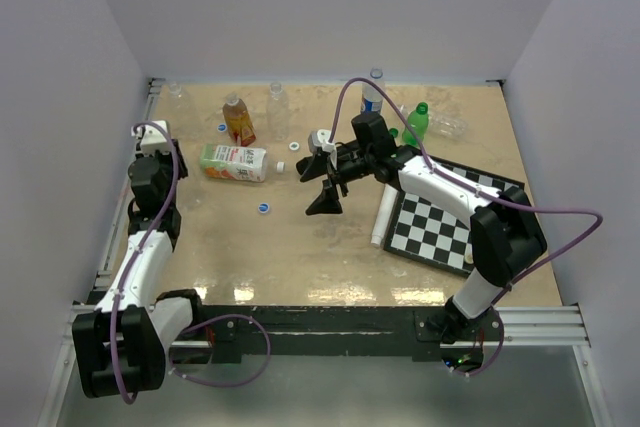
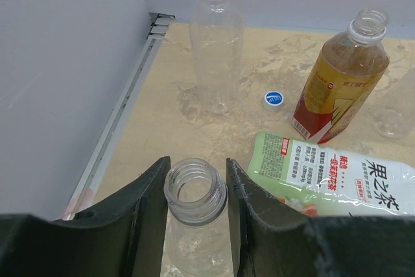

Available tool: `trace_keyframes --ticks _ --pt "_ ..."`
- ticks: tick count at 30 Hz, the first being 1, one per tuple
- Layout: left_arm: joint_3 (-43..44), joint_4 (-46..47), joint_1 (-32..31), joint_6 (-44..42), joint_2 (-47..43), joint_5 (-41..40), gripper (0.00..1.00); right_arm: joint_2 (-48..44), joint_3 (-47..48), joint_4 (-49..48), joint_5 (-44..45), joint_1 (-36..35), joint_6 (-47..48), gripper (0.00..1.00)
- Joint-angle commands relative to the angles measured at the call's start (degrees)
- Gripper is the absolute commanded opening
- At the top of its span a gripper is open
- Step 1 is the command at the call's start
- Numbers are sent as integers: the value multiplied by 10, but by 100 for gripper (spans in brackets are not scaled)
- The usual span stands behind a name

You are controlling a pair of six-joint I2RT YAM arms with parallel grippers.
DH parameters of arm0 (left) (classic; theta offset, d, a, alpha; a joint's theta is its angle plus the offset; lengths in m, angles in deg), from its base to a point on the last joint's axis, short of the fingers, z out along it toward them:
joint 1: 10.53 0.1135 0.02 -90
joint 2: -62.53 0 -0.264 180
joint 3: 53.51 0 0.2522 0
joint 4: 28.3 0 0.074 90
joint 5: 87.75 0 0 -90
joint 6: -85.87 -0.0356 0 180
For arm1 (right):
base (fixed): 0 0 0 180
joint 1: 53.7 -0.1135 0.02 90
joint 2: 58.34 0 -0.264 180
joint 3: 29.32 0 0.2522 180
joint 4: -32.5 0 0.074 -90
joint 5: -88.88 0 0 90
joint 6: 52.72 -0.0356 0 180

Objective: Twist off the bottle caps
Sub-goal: Place the plastic bottle at the center of the board.

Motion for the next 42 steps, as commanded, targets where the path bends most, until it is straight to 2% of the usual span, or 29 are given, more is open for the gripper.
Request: trace_keyframes --ticks 1,5,12,17,20,23,24,32,42 --pt "-5 25 5 17 -17 -11 41 -26 17 1 -18 0 11 98" --pt "-4 16 4 19 -18 -18 55 -27 17 3 -19 3 11 98" --pt "2 -4 4 22 -27 -19 64 -28 17 4 -20 5 12 98" --pt "23 -36 3 39 -48 -40 79 -29 19 8 -19 6 16 98" --pt "59 -87 4 62 -57 -64 91 -29 22 19 -14 8 28 98" --pt "102 -138 4 70 -68 -40 94 -31 27 35 -4 10 44 98" --pt "115 -156 4 68 -72 -26 100 -32 29 40 -1 12 50 98" --pt "236 -301 -8 60 -76 98 100 -43 29 63 33 28 82 98" --pt "233 -302 -19 98 -107 199 100 -48 21 10 129 31 44 98"
